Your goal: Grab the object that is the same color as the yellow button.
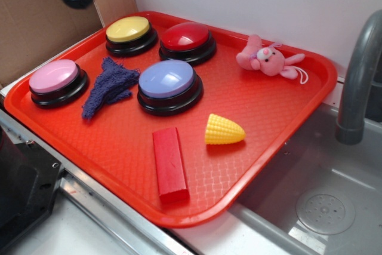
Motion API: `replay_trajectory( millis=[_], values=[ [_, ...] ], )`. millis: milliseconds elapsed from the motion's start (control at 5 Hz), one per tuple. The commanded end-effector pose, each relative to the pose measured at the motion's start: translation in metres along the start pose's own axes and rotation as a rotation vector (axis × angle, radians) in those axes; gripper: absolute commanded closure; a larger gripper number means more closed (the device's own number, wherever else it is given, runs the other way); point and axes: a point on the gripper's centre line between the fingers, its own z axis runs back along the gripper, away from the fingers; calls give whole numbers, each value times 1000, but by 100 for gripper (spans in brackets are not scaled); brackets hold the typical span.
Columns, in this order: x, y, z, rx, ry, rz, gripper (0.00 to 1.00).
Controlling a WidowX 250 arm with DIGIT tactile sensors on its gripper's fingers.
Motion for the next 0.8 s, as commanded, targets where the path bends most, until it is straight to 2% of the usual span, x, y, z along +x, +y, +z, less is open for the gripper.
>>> replay_trajectory(
  millis=[0, 200, 600],
  values=[
    [25, -19, -87, 73, 165, -327, 0],
    [40, -24, -119, 63, 183, -391, 0],
    [66, -40, -156, 90, 181, -510, 0]
  ],
)
